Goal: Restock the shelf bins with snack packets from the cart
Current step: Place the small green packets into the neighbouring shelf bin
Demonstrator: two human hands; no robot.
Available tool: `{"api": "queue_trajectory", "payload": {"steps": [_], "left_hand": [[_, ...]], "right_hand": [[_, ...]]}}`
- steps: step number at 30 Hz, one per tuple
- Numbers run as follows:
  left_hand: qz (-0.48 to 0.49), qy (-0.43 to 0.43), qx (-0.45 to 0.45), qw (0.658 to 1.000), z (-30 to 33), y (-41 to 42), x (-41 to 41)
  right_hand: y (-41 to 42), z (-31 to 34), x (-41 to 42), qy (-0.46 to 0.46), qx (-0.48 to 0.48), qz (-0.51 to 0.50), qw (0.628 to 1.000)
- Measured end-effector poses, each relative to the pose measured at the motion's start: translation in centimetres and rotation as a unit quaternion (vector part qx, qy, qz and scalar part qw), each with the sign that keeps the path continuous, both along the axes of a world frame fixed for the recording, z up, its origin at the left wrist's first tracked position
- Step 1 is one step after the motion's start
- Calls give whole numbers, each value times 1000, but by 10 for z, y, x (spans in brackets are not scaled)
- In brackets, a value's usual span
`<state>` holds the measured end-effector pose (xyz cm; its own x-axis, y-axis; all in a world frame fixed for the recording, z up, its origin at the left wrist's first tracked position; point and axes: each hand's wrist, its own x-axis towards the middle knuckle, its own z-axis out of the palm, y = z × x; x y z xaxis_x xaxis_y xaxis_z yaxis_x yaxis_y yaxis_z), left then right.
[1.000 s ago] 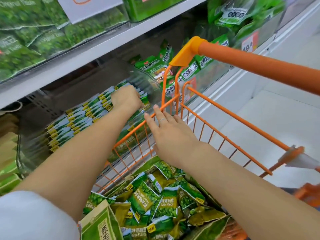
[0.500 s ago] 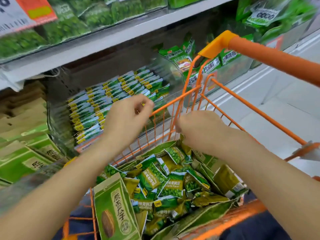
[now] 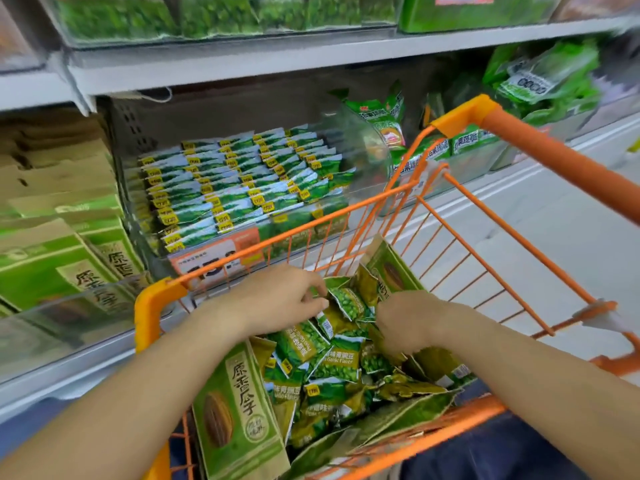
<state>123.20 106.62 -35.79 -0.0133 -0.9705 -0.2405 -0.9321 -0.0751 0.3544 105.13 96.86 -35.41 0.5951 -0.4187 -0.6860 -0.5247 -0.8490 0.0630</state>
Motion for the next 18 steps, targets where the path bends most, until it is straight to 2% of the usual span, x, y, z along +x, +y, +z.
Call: {"api": "queue_trajectory", "payload": {"steps": [2, 4, 6, 7, 9, 10, 12, 15, 18], "left_hand": [[5, 46, -22, 999, 3, 1, -1], [-3, 115, -17, 993, 4, 4, -6], [1, 164, 6, 986, 7, 7, -14], [3, 148, -5, 989, 8, 8, -18], [15, 72, -79, 994, 9, 8, -24], [38, 68, -130, 988, 11, 8, -26], [111, 170, -204, 958, 11, 4, -24], [209, 370, -216, 879, 17, 1, -16], [263, 423, -208, 842, 25, 2, -15]], "right_hand": [[-5, 11, 6, -122, 40, -80, 989], [-6, 22, 15, -254, 100, -174, 946], [-2, 28, 21, -354, 175, -251, 884], [1, 31, 23, -390, 226, -291, 844], [7, 37, 23, -430, 320, -359, 764], [9, 40, 22, -450, 342, -374, 736], [9, 46, 21, -513, 332, -387, 690], [3, 50, 19, -595, 242, -394, 657], [4, 49, 15, -543, 292, -397, 680]]}}
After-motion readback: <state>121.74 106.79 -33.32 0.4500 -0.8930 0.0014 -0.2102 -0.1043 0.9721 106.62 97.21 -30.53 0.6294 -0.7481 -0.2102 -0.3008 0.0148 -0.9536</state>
